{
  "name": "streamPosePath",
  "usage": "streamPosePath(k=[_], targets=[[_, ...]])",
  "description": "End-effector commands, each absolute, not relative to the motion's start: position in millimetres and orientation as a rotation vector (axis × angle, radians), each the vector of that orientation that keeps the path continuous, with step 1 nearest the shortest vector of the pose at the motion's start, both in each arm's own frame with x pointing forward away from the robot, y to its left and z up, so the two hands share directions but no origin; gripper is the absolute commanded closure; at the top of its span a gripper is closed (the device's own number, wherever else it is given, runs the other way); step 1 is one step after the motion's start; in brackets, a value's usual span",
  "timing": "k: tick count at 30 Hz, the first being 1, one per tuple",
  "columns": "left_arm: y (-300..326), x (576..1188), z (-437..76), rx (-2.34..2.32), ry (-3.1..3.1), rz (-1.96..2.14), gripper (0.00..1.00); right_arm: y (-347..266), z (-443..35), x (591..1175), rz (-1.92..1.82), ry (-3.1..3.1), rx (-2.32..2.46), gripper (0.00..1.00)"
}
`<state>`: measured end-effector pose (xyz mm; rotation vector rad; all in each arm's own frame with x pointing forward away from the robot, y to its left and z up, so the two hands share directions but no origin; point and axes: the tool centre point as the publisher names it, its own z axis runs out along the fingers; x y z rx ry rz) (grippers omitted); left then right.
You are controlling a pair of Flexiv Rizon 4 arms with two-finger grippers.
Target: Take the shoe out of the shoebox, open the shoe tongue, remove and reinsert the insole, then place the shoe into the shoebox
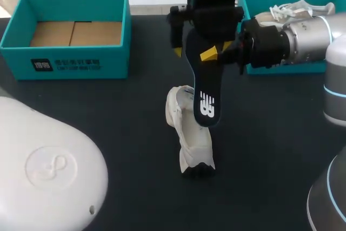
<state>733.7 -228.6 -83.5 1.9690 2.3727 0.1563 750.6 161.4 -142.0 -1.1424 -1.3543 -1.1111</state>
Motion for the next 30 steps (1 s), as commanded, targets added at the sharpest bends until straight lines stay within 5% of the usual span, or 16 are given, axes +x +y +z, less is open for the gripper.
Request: streamPosePath(k=[1,30], targets=[[-226,735,-84,1.962,2.347,0.100,0.00,163,-142,751,-1.107,-1.355,-1.145,1.00],[-181,726,-92,1.495,1.584,-0.798,0.00,163,-144,748,-1.107,-1.344,-1.152,1.00]])
